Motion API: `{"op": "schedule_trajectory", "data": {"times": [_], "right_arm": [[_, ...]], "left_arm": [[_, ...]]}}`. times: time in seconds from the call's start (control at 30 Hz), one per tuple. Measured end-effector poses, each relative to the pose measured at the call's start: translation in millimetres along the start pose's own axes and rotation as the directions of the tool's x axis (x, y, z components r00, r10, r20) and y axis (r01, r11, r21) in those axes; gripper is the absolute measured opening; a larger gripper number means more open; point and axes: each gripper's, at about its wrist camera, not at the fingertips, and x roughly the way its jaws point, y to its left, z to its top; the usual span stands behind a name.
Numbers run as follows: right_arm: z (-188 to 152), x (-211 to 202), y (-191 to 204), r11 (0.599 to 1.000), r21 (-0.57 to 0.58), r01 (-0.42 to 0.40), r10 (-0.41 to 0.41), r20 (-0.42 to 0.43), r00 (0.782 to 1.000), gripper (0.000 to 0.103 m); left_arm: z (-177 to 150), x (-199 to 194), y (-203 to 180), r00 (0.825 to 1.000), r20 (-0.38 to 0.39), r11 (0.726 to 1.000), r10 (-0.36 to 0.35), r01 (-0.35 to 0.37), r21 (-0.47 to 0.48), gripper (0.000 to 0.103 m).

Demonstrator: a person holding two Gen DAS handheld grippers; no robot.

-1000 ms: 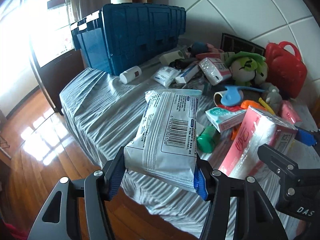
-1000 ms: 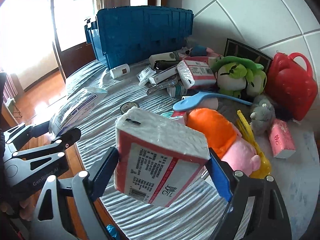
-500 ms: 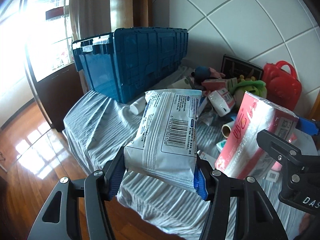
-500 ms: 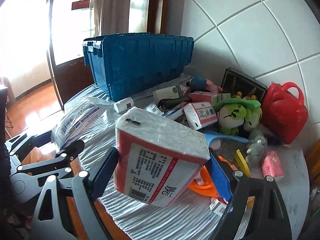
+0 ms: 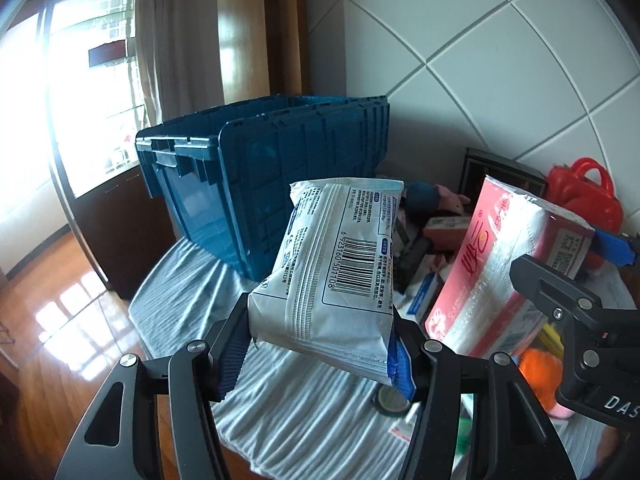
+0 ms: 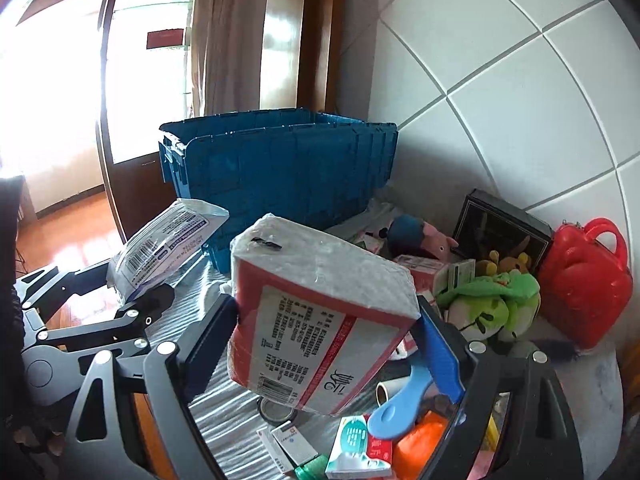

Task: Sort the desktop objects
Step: 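Lift white wipe pack with left tool while right tool carries pink tissue pack toward crate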

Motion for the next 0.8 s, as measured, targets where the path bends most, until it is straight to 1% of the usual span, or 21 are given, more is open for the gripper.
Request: {"op": "schedule_trajectory", "data": {"times": [0.2, 0.33, 0.4, 0.47, 0.6, 0.73, 0.8], "right_arm": [[41, 12, 18, 1.000, -0.019, 0.022, -0.021, 0.050, 0.999, 0.087], [73, 16, 41, 0.997, -0.004, 0.071, -0.070, 0.113, 0.991, 0.087], [90, 15, 54, 0.994, 0.021, 0.110, -0.112, 0.157, 0.981, 0.087], [108, 14, 67, 0.989, 0.048, 0.142, -0.148, 0.200, 0.969, 0.087], [140, 20, 88, 0.982, 0.079, 0.171, -0.186, 0.266, 0.946, 0.087], [172, 29, 109, 0.976, 0.103, 0.191, -0.215, 0.328, 0.920, 0.087], [186, 40, 116, 0.980, 0.090, 0.178, -0.199, 0.357, 0.913, 0.087]], "left_arm": [[40, 9, 27, 0.997, 0.064, 0.999, -0.035, 0.035, 0.001, 0.059], [73, 12, 56, 0.988, 0.133, 0.997, -0.079, 0.076, 0.029, 0.059], [92, 12, 72, 0.979, 0.167, 0.992, -0.118, 0.110, 0.058, 0.059], [111, 12, 88, 0.969, 0.206, 0.989, -0.136, 0.121, 0.086, 0.059], [145, 23, 119, 0.959, 0.233, 0.984, -0.163, 0.142, 0.105, 0.059], [172, 41, 144, 0.953, 0.263, 0.987, -0.151, 0.132, 0.089, 0.059], [184, 51, 156, 0.952, 0.278, 0.991, -0.129, 0.112, 0.073, 0.059]]}}
